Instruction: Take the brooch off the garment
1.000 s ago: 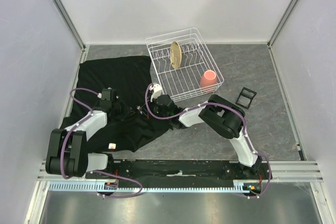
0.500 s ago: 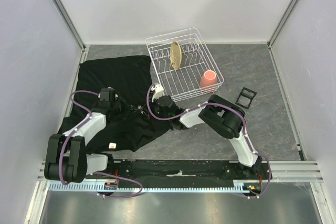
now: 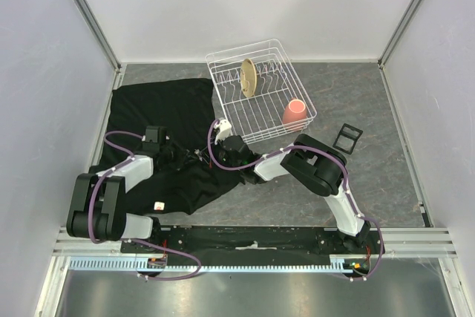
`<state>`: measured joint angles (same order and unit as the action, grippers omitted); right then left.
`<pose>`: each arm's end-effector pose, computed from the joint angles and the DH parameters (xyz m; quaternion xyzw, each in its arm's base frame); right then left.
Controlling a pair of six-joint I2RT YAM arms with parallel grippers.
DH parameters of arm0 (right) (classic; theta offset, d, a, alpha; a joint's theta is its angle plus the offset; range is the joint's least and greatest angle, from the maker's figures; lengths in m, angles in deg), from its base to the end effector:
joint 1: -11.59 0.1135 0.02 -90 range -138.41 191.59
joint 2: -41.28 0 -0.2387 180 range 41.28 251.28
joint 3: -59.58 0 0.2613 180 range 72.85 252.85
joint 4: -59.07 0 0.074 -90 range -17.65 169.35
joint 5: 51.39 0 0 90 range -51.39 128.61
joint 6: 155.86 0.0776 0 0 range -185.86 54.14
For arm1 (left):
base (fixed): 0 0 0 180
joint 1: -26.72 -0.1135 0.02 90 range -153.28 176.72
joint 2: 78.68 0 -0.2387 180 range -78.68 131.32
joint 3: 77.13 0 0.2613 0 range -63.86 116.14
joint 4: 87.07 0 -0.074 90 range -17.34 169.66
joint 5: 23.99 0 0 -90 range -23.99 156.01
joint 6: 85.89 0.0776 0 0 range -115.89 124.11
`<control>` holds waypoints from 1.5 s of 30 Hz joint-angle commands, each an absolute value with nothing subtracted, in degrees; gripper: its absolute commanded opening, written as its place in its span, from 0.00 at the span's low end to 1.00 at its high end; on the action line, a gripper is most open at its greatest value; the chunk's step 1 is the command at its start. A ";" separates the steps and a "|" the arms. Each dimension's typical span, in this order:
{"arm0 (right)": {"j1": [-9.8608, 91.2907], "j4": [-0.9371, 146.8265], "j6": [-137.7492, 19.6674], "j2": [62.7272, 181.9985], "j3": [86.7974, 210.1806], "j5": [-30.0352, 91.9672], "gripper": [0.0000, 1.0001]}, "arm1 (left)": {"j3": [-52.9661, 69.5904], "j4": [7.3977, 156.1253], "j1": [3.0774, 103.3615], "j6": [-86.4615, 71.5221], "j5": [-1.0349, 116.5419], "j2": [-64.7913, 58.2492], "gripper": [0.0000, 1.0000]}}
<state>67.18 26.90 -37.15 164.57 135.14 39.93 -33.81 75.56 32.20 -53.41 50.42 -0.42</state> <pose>0.2687 0.3891 0.0790 -0.1783 0.7761 0.3991 0.4546 0.2733 -0.0472 0.0798 -0.3720 0.8618 -0.2767 0.2058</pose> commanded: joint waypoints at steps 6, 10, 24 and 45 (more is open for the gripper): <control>66.87 22.34 -37.29 162.92 133.94 39.49 0.00 | -33.27 79.39 31.99 -55.66 49.84 2.09 0.07; 66.87 22.16 -37.12 163.01 133.76 39.75 0.00 | -33.27 79.48 31.99 -55.30 49.58 1.48 0.07; 66.87 22.43 -36.94 162.75 133.50 40.63 0.00 | -34.24 77.82 31.99 -58.20 50.11 -5.12 0.08; 66.96 21.02 -37.03 163.54 133.76 37.39 0.00 | -32.48 79.48 31.99 -57.59 50.28 1.21 0.08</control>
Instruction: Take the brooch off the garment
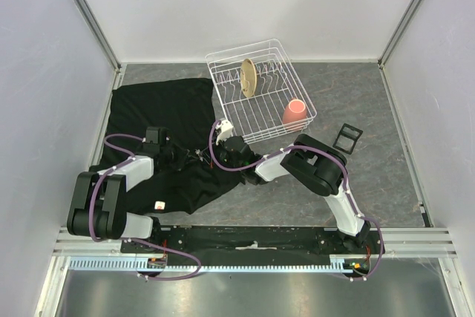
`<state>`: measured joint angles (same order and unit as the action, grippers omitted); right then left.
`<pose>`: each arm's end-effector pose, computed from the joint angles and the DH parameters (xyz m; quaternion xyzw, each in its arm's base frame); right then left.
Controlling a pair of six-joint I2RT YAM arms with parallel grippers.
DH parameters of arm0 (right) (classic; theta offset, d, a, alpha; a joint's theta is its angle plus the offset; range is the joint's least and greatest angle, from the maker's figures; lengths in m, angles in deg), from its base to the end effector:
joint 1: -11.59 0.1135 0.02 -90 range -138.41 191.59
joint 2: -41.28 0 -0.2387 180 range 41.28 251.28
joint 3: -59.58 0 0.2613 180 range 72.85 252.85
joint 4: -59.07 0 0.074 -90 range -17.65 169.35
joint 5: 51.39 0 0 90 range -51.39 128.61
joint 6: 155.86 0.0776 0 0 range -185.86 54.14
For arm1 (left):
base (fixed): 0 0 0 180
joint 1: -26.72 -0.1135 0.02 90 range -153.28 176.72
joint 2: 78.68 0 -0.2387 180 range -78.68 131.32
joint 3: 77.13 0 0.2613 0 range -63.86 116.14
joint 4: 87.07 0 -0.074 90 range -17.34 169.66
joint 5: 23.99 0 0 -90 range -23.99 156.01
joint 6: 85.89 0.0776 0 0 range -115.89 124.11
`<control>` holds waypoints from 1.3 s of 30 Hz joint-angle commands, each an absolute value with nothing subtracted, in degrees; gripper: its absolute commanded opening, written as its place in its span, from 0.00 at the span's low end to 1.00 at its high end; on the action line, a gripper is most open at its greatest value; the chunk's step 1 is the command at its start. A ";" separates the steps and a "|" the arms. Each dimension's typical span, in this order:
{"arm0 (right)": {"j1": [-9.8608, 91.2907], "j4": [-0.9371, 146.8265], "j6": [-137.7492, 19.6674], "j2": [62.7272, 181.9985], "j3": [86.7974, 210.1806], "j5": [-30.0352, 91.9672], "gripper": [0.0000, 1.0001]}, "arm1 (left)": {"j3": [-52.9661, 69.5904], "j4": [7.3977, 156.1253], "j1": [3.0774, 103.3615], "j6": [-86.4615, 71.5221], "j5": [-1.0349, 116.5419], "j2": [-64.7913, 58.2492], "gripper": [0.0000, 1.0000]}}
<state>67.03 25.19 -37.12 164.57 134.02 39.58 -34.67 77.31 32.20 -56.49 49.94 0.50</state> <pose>0.2674 0.3858 0.0771 -0.1781 0.7729 0.4032 0.4564 0.2721 -0.0477 0.0741 -0.3936 0.8517 -0.2852 0.1958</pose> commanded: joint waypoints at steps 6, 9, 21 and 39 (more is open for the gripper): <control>67.05 21.55 -37.20 163.62 133.85 38.17 0.00 | -32.92 80.71 31.99 -57.33 49.66 -0.18 0.08; 67.05 21.55 -37.12 163.63 133.85 38.17 0.00 | -33.53 80.80 31.99 -57.41 50.28 -2.20 0.10; 67.05 21.90 -37.20 163.54 133.94 38.34 0.00 | -33.01 81.59 31.91 -57.59 50.11 -0.19 0.12; 68.63 21.46 -39.75 164.24 134.47 35.53 0.00 | -30.90 82.03 31.99 -58.56 50.46 3.32 0.12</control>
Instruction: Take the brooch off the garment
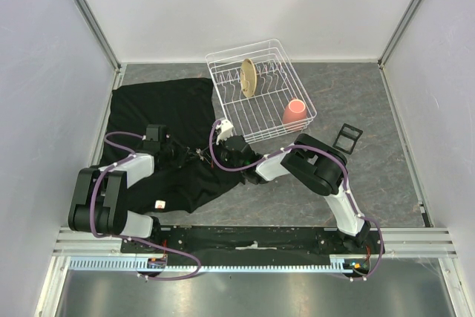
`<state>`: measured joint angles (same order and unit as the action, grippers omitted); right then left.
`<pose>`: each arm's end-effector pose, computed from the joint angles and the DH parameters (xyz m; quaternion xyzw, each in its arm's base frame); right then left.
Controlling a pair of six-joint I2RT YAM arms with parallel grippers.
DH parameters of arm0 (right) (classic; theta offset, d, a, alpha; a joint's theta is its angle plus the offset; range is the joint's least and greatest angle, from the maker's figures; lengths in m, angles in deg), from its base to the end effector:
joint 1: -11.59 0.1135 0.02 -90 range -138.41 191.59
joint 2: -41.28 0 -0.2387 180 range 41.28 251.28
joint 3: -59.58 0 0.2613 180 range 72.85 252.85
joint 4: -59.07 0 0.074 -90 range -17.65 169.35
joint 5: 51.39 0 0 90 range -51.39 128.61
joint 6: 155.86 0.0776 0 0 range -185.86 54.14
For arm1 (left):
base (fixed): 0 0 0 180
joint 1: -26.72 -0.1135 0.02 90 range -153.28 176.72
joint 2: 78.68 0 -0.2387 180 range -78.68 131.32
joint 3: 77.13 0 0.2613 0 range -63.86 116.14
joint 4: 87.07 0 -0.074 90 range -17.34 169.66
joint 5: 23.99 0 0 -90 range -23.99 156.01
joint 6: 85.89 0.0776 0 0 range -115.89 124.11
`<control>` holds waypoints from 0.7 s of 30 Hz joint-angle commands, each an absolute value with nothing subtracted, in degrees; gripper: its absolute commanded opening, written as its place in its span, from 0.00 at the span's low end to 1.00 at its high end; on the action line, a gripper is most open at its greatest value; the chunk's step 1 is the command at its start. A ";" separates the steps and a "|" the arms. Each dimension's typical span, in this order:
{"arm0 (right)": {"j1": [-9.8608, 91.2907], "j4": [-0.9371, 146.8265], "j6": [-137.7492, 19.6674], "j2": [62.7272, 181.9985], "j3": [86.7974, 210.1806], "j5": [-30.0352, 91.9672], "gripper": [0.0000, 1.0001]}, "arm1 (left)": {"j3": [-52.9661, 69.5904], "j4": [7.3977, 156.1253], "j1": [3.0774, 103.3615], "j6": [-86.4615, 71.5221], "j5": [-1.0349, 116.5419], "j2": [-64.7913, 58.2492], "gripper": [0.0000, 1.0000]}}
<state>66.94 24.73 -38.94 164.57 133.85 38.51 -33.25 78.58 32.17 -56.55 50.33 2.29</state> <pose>0.2666 0.3859 0.0773 -0.1949 0.7673 0.4024 0.4597 0.2804 -0.0478 0.0754 -0.3934 0.8495 -0.2863 0.2039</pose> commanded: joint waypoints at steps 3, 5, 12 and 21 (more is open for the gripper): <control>68.72 21.02 -39.58 164.59 134.55 34.74 0.00 | -30.37 81.94 31.91 -58.47 50.19 3.59 0.14; 69.07 21.11 -40.27 164.51 134.82 34.56 0.00 | -30.46 81.77 31.91 -59.08 50.37 3.50 0.15; 69.95 21.11 -40.72 164.24 133.68 35.09 0.00 | -28.09 78.10 31.64 -60.40 49.67 5.43 0.16; 70.21 21.28 -41.33 165.03 133.68 32.54 0.00 | -23.60 72.62 31.38 -58.73 48.35 9.65 0.15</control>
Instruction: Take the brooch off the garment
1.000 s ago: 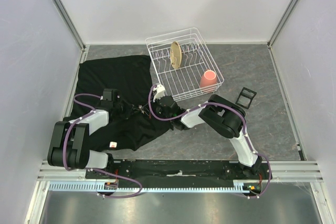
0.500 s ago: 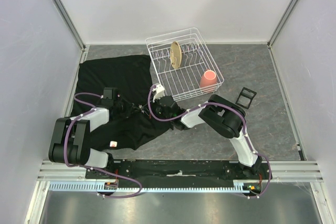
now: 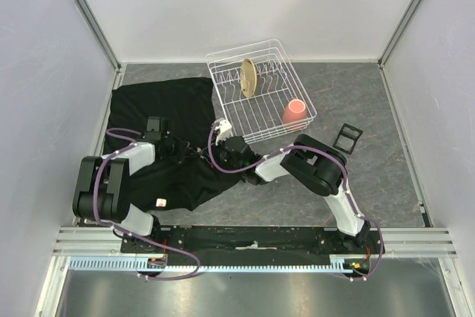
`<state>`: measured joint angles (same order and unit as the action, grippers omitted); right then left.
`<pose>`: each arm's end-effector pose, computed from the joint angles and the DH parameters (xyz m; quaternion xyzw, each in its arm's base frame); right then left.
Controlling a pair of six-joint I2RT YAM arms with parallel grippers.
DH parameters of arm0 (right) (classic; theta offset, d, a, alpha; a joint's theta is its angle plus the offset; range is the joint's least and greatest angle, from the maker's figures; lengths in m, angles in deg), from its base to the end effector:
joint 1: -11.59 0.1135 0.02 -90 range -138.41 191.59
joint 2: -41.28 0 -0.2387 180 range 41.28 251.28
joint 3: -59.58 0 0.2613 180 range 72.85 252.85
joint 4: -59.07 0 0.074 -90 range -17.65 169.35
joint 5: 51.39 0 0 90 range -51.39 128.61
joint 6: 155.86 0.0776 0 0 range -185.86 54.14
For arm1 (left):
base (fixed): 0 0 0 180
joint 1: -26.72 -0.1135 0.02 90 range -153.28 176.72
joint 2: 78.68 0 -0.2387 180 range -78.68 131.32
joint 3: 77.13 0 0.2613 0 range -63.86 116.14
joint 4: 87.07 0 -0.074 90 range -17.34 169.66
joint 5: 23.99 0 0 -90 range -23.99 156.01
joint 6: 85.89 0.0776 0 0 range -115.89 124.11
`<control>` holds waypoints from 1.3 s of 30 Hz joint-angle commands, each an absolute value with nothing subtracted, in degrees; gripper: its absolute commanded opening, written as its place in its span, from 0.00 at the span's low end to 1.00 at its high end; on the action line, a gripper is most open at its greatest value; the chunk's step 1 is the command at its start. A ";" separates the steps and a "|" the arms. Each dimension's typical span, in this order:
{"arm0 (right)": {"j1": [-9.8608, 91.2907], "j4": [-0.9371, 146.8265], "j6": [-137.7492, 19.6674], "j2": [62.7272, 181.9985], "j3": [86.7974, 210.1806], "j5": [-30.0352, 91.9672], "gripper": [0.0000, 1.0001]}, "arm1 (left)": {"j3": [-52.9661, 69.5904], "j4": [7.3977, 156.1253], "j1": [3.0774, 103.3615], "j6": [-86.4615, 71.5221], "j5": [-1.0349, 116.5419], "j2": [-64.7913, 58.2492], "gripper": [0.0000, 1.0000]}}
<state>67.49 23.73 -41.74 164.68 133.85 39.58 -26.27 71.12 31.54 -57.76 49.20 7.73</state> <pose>0.2644 0.3881 0.0791 -0.2104 0.7582 0.3916 0.4769 0.2947 -0.0474 0.0749 -0.4173 0.8538 -0.2700 0.1551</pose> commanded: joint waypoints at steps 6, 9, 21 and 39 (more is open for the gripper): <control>70.21 22.34 -42.66 164.94 134.03 29.91 0.00 | -20.80 70.26 30.76 -56.80 45.19 12.46 0.15; 70.04 22.08 -42.56 165.12 134.03 28.77 0.00 | -20.00 69.73 30.41 -55.92 44.75 12.99 0.15; 69.68 20.23 -42.48 161.69 129.02 35.44 0.00 | -24.66 71.05 27.60 -58.82 45.01 10.10 0.15; 72.76 32.17 -51.69 160.29 134.81 55.19 0.00 | -35.11 64.89 27.69 -52.31 50.29 -9.86 0.31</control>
<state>71.22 26.46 -45.95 163.15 132.97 46.62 -31.98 66.29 27.91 -54.22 49.11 -7.78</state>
